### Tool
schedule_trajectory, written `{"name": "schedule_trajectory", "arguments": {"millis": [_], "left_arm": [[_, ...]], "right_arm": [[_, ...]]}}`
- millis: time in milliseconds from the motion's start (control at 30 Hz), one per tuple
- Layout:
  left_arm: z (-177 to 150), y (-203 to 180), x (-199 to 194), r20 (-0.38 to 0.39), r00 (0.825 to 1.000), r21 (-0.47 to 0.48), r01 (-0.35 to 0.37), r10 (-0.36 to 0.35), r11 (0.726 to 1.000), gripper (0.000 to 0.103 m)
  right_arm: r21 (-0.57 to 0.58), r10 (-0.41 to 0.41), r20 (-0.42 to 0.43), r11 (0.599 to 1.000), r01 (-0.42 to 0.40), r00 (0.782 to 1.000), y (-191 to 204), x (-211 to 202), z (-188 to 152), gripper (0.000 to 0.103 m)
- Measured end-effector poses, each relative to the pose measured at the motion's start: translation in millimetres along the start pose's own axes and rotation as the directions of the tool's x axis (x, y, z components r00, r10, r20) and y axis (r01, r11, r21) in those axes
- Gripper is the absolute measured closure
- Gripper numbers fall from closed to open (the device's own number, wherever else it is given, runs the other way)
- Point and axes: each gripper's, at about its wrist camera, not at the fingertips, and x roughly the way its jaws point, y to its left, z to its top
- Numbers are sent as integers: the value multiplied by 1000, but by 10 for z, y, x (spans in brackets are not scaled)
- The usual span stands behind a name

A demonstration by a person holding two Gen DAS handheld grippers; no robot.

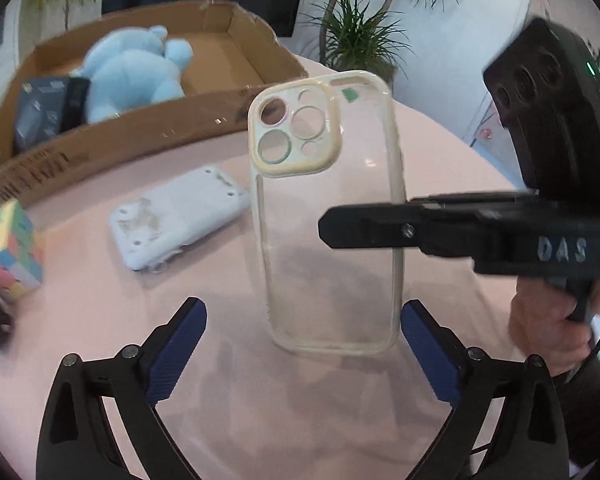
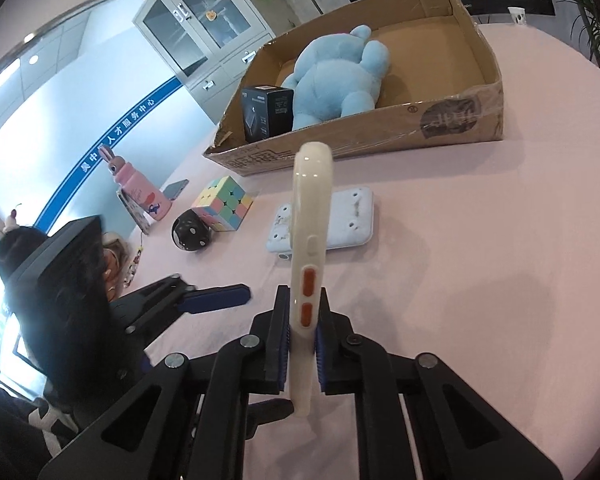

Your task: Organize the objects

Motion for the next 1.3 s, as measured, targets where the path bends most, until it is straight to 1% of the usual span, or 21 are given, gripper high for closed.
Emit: {"name": "schedule_trajectory", "arguments": {"millis": [33, 100, 133, 167, 233, 267, 300, 333, 367, 467, 567, 600, 700, 767, 833, 900, 967, 1000, 1133, 1233, 1300], "left_arm": [[39, 21, 69, -22, 999, -12, 27, -28, 1000, 5], [78, 31, 173, -47, 998, -13, 42, -43, 999, 4], [97, 19, 257, -74, 997, -9, 39, -39, 999, 4], [94, 3, 299, -84, 996, -4, 33, -33, 999, 5], [84, -83, 392, -103, 995, 42, -2, 7, 999, 13], [76, -137, 386, -93, 995, 71, -27, 33, 997, 29], [67, -229, 387, -93, 992, 115, -69, 80, 991, 29], [71, -263, 392, -91, 990, 126, -97, 109, 987, 29], [85, -282, 392, -93, 989, 128, -104, 116, 986, 29], [196, -287, 329, -95, 992, 113, -68, 79, 991, 29], [359, -328, 231, -57, 993, 135, -96, 104, 986, 29], [408, -338, 209, -47, 993, 142, -102, 110, 985, 31], [634, -376, 172, -8, 988, 178, -153, 157, 972, 32], [798, -373, 142, 22, 986, 182, -168, 167, 969, 32], [973, -360, 78, 55, 985, 185, -170, 163, 968, 32], [1074, -340, -11, 84, 983, 192, -175, 161, 966, 32], [1268, -319, -59, 119, 979, 195, -185, 164, 963, 32], [1429, -262, -81, 132, 977, 194, -191, 167, 962, 32], [1793, -135, -203, 188, 968, 168, -196, 163, 966, 32], [2083, -35, -215, 210, 966, 155, -186, 151, 970, 32], [2205, -17, -201, 212, 967, 145, -176, 143, 974, 32]], "right_arm": [[3, 11, -1, 1000, -11, 1000, -13, -10, -11, 94], [-8, 20, -3, 1000, -20, 1000, -11, -27, -37, 94], [-13, 17, -3, 1000, -17, 1000, -7, -33, -44, 94], [-17, 23, -6, 1000, -23, 1000, -1, -36, -50, 94], [-31, 15, -7, 999, -15, 1000, 15, -43, -65, 94], [-32, 17, -9, 999, -17, 1000, 10, -42, -71, 94], [-29, 19, -11, 999, -19, 1000, 4, -39, -75, 94], [-22, 15, -15, 1000, -16, 1000, -1, -34, -76, 94], [-20, 22, -18, 1000, -22, 1000, -1, -41, -76, 94], [-28, 7, 1, 1000, -7, 1000, 35, -126, -38, 94], [-26, 9, 22, 1000, -8, 1000, 61, -231, 84, 94], [-29, 6, 28, 1000, -6, 1000, 75, -260, 137, 94], [-56, -57, 52, 997, 60, 997, 153, -331, 337, 94], [-58, -77, 71, 995, 82, 994, 182, -376, 492, 94], [-72, -91, 95, 993, 97, 991, 217, -435, 653, 94], [-84, -94, 115, 991, 104, 989, 244, -503, 809, 94], [-96, -88, 133, 990, 101, 987, 257, -564, 958, 94], [-100, -82, 144, 990, 97, 986, 262, -595, 1054, 94], [-132, -78, 189, 986, 105, 979, 297, -687, 1417, 94], [-161, -91, 214, 979, 127, 973, 312, -708, 1662, 94], [-177, -93, 221, 975, 134, 971, 296, -686, 1795, 94]]}}
